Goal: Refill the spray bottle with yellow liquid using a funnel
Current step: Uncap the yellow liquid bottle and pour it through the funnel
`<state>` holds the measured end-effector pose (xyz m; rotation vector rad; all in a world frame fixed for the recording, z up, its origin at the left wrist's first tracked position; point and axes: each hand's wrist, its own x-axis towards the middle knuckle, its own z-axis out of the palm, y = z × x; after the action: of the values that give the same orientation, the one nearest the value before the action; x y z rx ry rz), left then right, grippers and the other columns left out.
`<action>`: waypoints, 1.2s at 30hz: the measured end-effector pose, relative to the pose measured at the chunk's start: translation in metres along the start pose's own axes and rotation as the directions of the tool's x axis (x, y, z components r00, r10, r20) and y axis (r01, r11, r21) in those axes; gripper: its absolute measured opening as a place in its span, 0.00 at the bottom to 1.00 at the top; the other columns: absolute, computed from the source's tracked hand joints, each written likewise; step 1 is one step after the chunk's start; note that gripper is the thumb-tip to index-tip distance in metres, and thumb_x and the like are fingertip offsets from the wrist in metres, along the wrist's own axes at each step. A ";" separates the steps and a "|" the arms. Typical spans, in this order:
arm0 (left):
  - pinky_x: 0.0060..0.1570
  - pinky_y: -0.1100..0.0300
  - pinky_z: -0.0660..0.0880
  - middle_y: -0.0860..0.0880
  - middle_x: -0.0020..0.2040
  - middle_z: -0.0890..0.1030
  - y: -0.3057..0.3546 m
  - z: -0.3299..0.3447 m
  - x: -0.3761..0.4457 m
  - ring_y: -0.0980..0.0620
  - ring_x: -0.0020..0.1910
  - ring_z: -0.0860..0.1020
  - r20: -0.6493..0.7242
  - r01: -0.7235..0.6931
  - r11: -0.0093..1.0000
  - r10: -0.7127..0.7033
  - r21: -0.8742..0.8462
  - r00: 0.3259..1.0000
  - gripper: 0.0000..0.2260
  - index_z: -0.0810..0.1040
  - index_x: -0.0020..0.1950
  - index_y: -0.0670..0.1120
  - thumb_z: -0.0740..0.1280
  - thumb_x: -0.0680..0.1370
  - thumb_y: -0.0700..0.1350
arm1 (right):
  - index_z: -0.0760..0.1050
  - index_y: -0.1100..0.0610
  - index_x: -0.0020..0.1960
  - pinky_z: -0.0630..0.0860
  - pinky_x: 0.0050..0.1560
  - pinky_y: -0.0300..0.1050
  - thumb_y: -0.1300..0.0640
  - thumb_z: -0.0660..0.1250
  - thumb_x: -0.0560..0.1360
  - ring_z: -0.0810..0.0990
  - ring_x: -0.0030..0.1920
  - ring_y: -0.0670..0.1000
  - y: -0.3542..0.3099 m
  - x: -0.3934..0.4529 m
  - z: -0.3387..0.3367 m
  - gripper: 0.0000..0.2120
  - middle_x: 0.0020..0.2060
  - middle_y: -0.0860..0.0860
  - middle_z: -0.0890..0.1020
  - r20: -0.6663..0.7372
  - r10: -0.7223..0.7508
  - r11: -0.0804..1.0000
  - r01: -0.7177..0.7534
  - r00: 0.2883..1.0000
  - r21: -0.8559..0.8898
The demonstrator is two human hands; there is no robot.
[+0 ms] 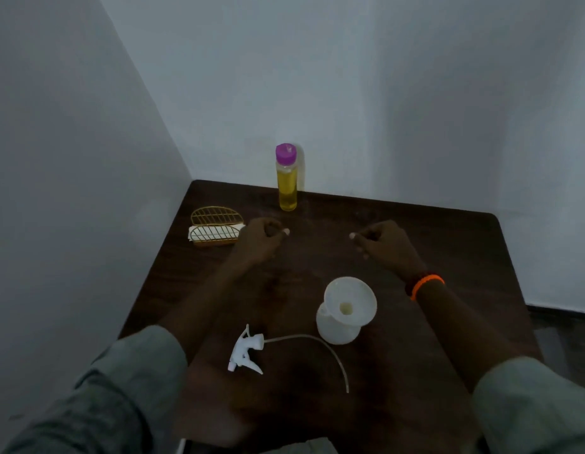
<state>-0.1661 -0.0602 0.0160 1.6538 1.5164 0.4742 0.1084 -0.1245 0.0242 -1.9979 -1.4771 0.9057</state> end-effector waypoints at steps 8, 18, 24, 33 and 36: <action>0.54 0.58 0.76 0.45 0.58 0.82 0.011 -0.031 0.091 0.51 0.55 0.80 -0.225 -0.092 0.994 0.102 0.058 0.969 0.29 0.74 0.69 0.42 0.76 0.73 0.54 | 0.78 0.59 0.65 0.75 0.52 0.41 0.48 0.77 0.71 0.83 0.56 0.54 -0.027 0.113 0.043 0.27 0.55 0.56 0.84 0.158 -0.051 0.983 0.078 0.986 -0.168; 0.59 0.51 0.79 0.43 0.64 0.79 0.033 -0.028 0.152 0.48 0.61 0.79 -0.219 -0.339 0.941 0.330 -0.002 0.918 0.35 0.72 0.71 0.40 0.78 0.69 0.52 | 0.73 0.58 0.68 0.76 0.60 0.44 0.53 0.77 0.71 0.79 0.62 0.55 -0.074 0.181 0.091 0.29 0.63 0.55 0.80 0.142 -0.218 0.976 0.217 0.965 0.026; 0.54 0.69 0.76 0.45 0.59 0.82 0.033 -0.026 0.147 0.50 0.57 0.80 -0.255 -0.371 0.928 0.353 -0.027 0.900 0.27 0.77 0.65 0.39 0.78 0.71 0.48 | 0.74 0.59 0.66 0.78 0.62 0.56 0.54 0.74 0.73 0.81 0.59 0.55 -0.083 0.181 0.092 0.24 0.59 0.55 0.82 0.125 -0.280 0.959 0.272 0.952 0.072; 0.52 0.58 0.80 0.49 0.56 0.83 0.064 -0.050 0.082 0.54 0.54 0.81 -0.211 -0.494 0.869 0.479 -0.022 0.852 0.21 0.79 0.62 0.43 0.77 0.72 0.49 | 0.77 0.53 0.63 0.81 0.57 0.60 0.48 0.76 0.69 0.85 0.55 0.52 -0.097 0.125 0.054 0.25 0.54 0.51 0.85 0.174 -0.414 0.905 0.383 0.893 0.187; 0.51 0.62 0.80 0.53 0.54 0.83 0.082 -0.062 0.053 0.58 0.53 0.81 -0.161 -0.520 0.854 0.510 -0.021 0.845 0.22 0.80 0.60 0.46 0.78 0.71 0.53 | 0.78 0.54 0.61 0.80 0.57 0.62 0.50 0.77 0.69 0.85 0.55 0.54 -0.105 0.094 0.035 0.22 0.53 0.53 0.85 0.184 -0.449 0.884 0.405 0.874 0.232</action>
<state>-0.1490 0.0145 0.1028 2.0115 1.1219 0.9456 0.0338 -0.0041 0.0562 -1.3793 -1.7954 1.0584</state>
